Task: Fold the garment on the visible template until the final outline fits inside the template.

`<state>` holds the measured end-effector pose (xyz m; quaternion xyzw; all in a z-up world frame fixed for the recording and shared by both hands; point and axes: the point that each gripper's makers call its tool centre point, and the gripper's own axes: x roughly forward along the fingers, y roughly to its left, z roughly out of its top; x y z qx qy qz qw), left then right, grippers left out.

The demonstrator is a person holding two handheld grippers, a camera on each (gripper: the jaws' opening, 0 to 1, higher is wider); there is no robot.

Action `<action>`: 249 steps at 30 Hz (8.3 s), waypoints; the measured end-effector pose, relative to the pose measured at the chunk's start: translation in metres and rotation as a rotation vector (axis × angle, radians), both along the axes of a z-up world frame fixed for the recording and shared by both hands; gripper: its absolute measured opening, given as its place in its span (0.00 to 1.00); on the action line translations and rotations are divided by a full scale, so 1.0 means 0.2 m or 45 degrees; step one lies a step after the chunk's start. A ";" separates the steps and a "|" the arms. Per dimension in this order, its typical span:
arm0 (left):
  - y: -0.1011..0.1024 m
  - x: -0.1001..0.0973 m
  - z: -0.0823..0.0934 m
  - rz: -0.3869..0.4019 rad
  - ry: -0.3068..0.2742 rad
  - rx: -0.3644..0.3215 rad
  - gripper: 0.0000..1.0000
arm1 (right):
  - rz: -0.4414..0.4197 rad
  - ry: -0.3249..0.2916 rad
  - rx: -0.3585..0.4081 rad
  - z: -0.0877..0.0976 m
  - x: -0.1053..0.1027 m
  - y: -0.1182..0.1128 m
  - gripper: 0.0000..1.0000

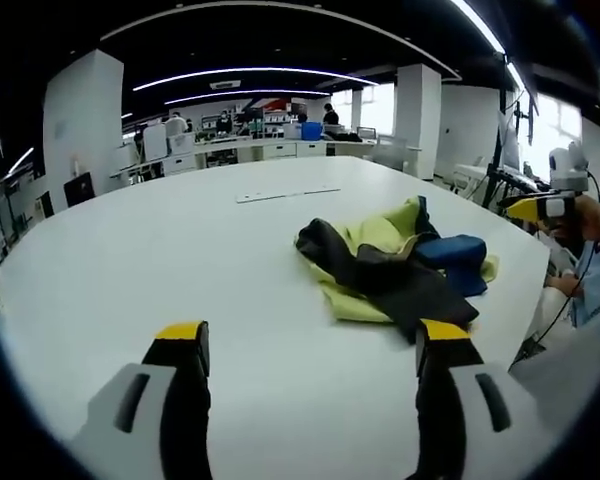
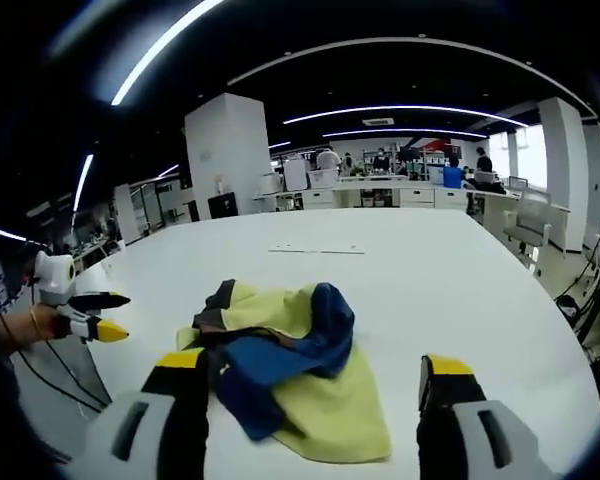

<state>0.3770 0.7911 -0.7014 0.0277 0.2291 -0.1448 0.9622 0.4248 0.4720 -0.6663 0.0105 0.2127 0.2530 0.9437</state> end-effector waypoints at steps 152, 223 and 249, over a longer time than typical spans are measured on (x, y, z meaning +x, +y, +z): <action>-0.33 1.69 -0.04 0.213 -0.071 -0.097 0.00 | 0.100 0.096 -0.015 -0.25 1.55 0.33 0.00; -0.55 0.74 0.00 -0.516 0.026 0.214 0.74 | 0.819 0.363 -0.072 -0.17 0.25 0.55 0.77; -0.68 0.45 -0.27 -0.761 0.183 0.266 0.27 | 0.957 0.178 -0.540 -0.34 0.04 0.55 0.20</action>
